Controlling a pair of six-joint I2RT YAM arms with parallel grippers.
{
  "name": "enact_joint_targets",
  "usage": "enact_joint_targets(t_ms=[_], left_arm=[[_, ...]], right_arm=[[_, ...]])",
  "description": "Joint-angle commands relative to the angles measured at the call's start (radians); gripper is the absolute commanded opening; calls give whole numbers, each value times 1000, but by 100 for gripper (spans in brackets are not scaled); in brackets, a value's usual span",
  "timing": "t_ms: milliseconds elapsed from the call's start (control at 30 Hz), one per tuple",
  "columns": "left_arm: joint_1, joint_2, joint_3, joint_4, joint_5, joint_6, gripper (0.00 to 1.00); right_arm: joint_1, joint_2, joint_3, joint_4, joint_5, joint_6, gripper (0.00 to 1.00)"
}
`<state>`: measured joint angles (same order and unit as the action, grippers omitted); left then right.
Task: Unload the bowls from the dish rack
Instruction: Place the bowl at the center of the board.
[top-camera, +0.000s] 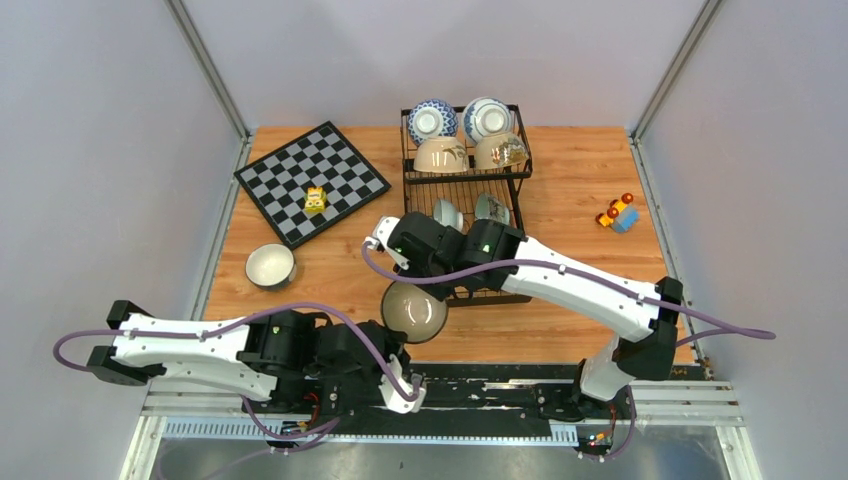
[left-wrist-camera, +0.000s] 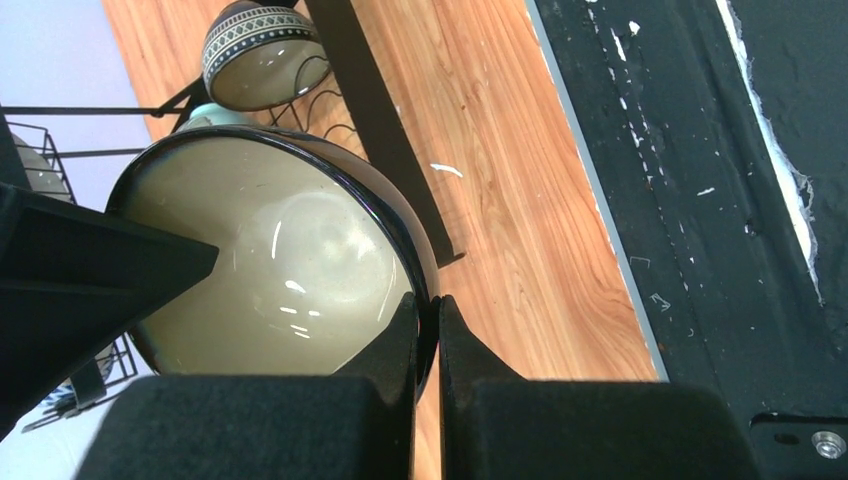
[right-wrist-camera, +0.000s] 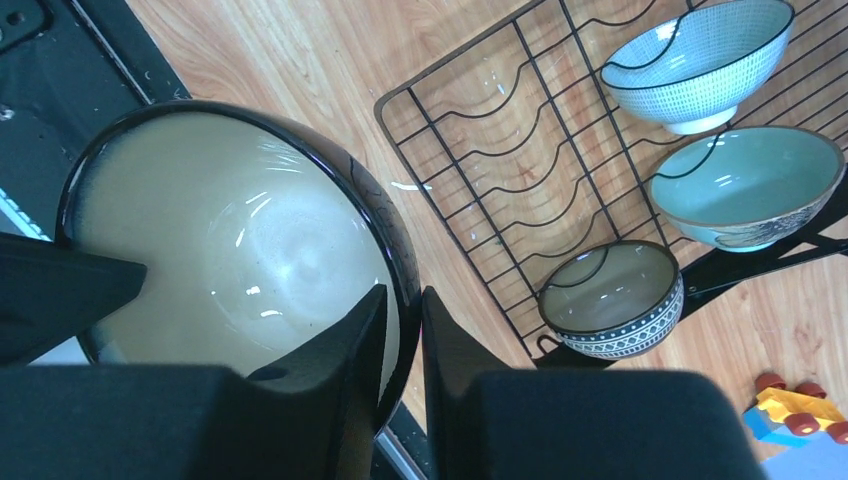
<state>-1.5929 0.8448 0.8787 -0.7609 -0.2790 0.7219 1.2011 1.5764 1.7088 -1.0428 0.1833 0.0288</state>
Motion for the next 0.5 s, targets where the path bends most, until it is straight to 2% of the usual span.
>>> enact_joint_targets(t_ms=[0, 67, 200, 233, 267, 300, 333, 400, 433, 467], left_arm=[[-7, -29, -6, 91, -47, 10, 0], [-7, -31, -15, 103, -54, 5, 0], [-7, -41, -40, 152, -95, -26, 0], [-7, -44, -46, 168, -114, -38, 8], [-7, -50, -50, 184, -132, -55, 25], [-7, -54, -54, 198, -154, -71, 33], [-7, -63, -59, 213, -172, -87, 47], [-7, -80, -71, 237, -206, -117, 63], [-7, -90, -80, 251, -225, -133, 77], [-7, -99, -87, 263, -243, -149, 97]], right_arm=[[15, -12, -23, -23, 45, -12, 14], [15, -15, -24, -21, 46, -7, 0], [16, -25, -23, -17, 43, 13, 0], [15, -30, -24, -16, 42, 21, 0], [17, -36, -23, -14, 43, 30, 0], [16, -44, -27, -10, 45, 36, 0], [16, -54, -32, -4, 50, 45, 0], [16, -82, -48, 17, 69, 64, 0], [17, -99, -58, 32, 78, 75, 0], [15, -115, -70, 45, 86, 86, 0]])
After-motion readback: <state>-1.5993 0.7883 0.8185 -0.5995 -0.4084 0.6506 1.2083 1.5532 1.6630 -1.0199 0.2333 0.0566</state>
